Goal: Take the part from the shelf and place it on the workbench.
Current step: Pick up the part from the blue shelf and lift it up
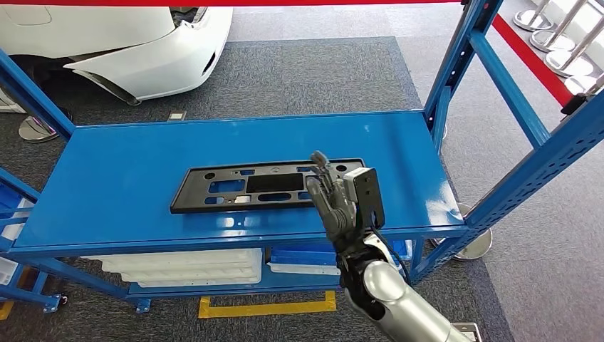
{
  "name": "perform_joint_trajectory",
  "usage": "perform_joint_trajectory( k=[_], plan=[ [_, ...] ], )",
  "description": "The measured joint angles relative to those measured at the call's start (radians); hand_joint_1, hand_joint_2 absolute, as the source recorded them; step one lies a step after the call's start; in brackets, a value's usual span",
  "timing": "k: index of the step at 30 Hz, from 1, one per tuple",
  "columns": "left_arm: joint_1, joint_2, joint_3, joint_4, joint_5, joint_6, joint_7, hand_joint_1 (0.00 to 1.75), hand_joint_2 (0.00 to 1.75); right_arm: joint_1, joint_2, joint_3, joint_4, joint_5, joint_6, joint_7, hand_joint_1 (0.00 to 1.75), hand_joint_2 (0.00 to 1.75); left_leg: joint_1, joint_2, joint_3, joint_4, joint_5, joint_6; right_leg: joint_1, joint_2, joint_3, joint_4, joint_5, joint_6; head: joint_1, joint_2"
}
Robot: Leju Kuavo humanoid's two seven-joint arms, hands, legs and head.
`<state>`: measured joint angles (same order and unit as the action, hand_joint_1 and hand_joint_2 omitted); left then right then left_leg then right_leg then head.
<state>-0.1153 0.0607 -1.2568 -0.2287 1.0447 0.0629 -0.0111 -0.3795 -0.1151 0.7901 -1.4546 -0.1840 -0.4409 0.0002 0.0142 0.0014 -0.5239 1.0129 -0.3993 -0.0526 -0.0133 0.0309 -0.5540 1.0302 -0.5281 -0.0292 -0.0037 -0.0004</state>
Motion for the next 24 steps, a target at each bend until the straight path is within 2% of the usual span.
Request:
perform_joint_trajectory(
  k=[2,5,8,11,14,16,24],
  plan=[
    [0.001,0.0,0.002,0.0,0.008,0.0,0.0,0.0,0.0,0.007,-0.045,-0.019,-0.047,0.271,-0.025,0.174,0.0,1.75,0.0,0.0,0.0,0.0,0.0,0.0,0.0,0.0,0.0,0.0,0.0,0.0,0.001,0.0],
    [0.002,0.0,0.004,0.0,0.015,-0.001,0.0,0.0,0.0,0.009,-0.101,-0.04,-0.096,0.607,0.039,0.4,0.0,1.75,0.0,0.001,0.0,0.0,0.0,0.0,0.0,0.001,0.0,0.0,0.001,0.001,0.0,0.0],
    [0.003,0.0,0.005,0.001,0.016,-0.003,0.0,0.0,0.0,0.01,-0.146,-0.051,-0.136,0.79,0.15,0.539,0.0,1.75,0.0,0.001,0.0,0.0,0.0,0.0,0.0,0.0,0.0,0.0,0.001,0.001,0.0,0.0],
    [0.003,0.0,0.006,0.001,0.015,-0.008,0.0,0.0,0.0,0.01,-0.186,-0.053,-0.154,0.931,0.331,0.65,0.0,1.75,0.0,0.0,0.0,0.0,0.0,0.0,0.0,0.001,0.0,0.0,0.001,0.001,0.0,0.0],
    [0.003,0.0,0.006,0.001,0.008,-0.015,0.0,0.0,0.0,0.005,-0.22,-0.051,-0.156,1.023,0.515,0.68,0.0,1.75,0.0,0.0,0.0,0.0,0.0,0.0,0.0,0.0,0.0,0.0,0.001,0.001,0.0,0.0],
    [0.002,0.0,0.006,0.001,0.001,-0.019,-0.002,0.0,0.0,0.001,-0.239,-0.046,-0.155,1.066,0.602,0.679,0.0,1.75,0.0,0.0,-0.001,0.0,0.0,0.0,0.0,0.0,0.0,0.0,0.001,0.001,0.0,0.0],
    [0.0,0.0,0.006,0.001,-0.015,-0.022,-0.009,0.0,0.0,-0.045,-0.286,-0.004,-0.119,1.174,0.707,0.629,0.0,1.75,0.0,0.0,-0.001,0.0,0.0,0.0,0.0,0.0,0.0,0.0,0.001,0.001,0.001,0.0]
  ],
)
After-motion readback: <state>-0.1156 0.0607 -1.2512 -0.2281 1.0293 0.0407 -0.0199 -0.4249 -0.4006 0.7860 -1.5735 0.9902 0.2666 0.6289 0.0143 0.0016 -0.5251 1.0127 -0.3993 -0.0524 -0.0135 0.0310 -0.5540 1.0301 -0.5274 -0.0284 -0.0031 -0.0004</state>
